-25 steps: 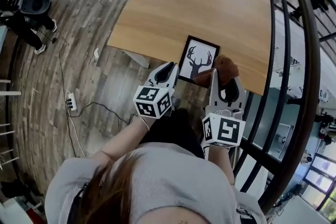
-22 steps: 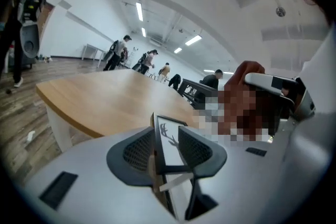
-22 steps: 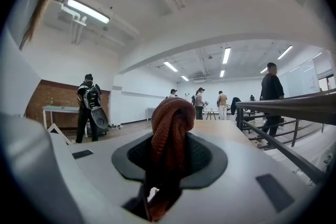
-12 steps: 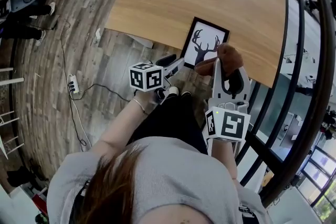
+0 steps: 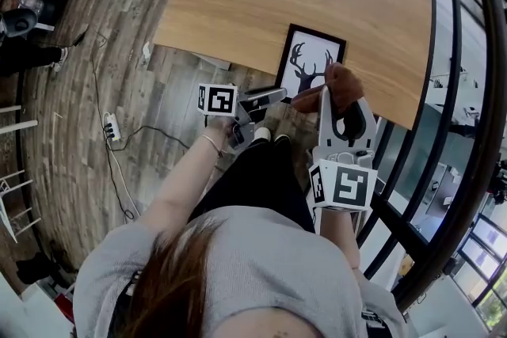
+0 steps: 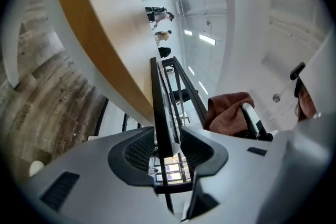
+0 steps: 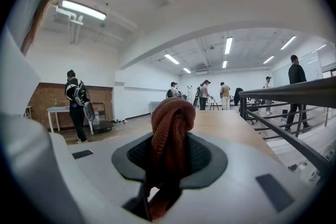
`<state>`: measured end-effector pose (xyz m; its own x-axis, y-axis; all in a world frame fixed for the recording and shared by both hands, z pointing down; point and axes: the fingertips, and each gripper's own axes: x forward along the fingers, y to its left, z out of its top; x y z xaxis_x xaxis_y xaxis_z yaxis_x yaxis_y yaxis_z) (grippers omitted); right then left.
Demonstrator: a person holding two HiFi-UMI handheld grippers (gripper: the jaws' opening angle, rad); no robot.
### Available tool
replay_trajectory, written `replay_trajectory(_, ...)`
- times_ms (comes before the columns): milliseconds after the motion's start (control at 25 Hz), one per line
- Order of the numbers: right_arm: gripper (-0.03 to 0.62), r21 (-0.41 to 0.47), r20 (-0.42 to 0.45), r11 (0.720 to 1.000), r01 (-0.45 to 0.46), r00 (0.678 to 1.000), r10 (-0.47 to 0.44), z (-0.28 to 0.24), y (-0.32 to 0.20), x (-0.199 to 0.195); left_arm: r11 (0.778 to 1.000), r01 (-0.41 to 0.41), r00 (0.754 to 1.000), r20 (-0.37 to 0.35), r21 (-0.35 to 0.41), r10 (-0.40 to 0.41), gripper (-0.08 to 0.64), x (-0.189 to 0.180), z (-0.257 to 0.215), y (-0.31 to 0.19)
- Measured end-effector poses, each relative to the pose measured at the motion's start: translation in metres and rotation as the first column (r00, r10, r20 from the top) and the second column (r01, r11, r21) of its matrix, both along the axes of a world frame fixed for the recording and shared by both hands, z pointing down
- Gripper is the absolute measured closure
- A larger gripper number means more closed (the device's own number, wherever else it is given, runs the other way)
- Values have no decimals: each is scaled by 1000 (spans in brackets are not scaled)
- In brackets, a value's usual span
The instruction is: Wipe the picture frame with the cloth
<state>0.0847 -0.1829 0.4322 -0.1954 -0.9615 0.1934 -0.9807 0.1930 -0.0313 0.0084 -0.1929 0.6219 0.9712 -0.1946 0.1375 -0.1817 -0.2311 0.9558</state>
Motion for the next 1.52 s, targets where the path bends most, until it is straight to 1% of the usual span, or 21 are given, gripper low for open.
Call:
replay_trajectory(160,459,-7,-1,1000,-4,1000,4,1,-4,12,999,-42,999,-24,-19,42,407,19,6,-4)
replay_trajectory(240,459,-12,-3,1000,-6,1000,6,-10,-11,25,999,-47,997,-65,-22,46,408,33,-10,-12)
replay_trajectory(280,459,-15,-7,1000,-8,1000,7,-21,-15,30,998,-52,993,-104,-33,49,412,40,-25,-14)
replay_trajectory(320,459,-18,-12,1000,-11,1000,10,-34,-17,33,997,-59,987,-156,-57,49,447,46,-44,-15)
replay_trajectory(360,459,-20,-17,1000,-14,1000,14,-48,-18,34,994,-64,976,-211,-86,45,474,50,-65,-14)
replay_trajectory(400,459,-20,-21,1000,-17,1000,17,-60,-18,33,992,-68,966,-256,-110,38,478,52,-82,-13)
replay_trajectory(480,459,-19,-26,1000,-17,1000,17,-75,-17,29,990,-61,951,-308,-123,20,490,48,-102,-12)
replay_trajectory(560,459,-18,-30,1000,-13,999,13,-83,-18,26,993,-47,944,-331,-107,9,500,44,-112,-14)
replay_trajectory(680,459,-16,-31,1000,-16,999,16,-88,-22,28,995,-58,941,-337,-87,25,502,46,-117,-18)
replay_trajectory(760,459,-10,-24,1000,-21,1000,20,-76,-24,30,995,-63,937,-348,-74,34,502,47,-109,-19)
replay_trajectory(840,459,4,-19,1000,-21,1000,21,-57,-22,31,998,-47,925,-379,-53,23,504,48,-95,-21)
replay_trajectory(960,459,56,-36,998,-24,999,26,-46,-11,32,1000,-5,907,-421,3,6,506,47,-91,-21)
replay_trajectory(1040,459,113,-63,993,-26,997,33,-59,-2,30,998,-1,900,-436,58,27,506,45,-105,-19)
replay_trajectory(1120,459,176,-102,984,-21,994,40,-78,8,25,992,-6,892,-447,129,63,506,41,-122,-13)
replay_trajectory(1200,459,239,-156,971,-8,987,46,-101,19,15,976,-9,888,-447,217,107,506,35,-143,-4)
replay_trajectory(1280,459,302,-218,953,8,974,61,-126,28,6,951,-11,879,-451,310,157,506,32,-168,3)
replay_trajectory(1320,459,335,-241,942,12,968,74,-136,29,5,935,-9,872,-454,354,181,506,34,-180,3)
replay_trajectory(1400,459,397,-245,918,-4,963,109,-154,25,11,900,1,861,-457,437,222,506,45,-203,-5)
replay_trajectory(1520,459,483,-262,876,-11,952,157,-205,21,25,836,16,840,-460,548,286,506,67,-261,-16)
